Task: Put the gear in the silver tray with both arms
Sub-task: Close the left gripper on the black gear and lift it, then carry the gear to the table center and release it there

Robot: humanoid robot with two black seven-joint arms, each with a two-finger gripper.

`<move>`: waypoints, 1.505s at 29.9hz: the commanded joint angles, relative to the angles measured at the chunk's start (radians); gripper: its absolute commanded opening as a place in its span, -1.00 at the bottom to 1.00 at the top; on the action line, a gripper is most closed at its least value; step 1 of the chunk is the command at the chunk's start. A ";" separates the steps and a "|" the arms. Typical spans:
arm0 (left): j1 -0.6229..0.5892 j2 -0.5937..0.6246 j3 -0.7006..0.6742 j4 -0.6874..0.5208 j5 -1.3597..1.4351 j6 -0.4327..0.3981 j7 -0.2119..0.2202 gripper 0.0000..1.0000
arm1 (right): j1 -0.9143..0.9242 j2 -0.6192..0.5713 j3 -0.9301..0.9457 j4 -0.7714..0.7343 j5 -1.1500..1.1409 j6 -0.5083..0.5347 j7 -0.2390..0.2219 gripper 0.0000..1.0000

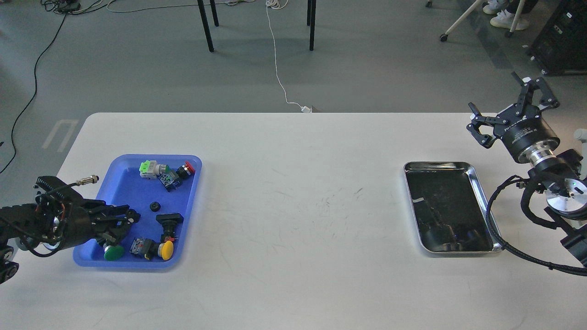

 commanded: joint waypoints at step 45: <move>-0.505 -0.470 -0.001 -0.297 -0.025 -0.337 0.080 -0.71 | -0.292 -0.383 0.035 0.505 -0.001 0.000 0.068 0.99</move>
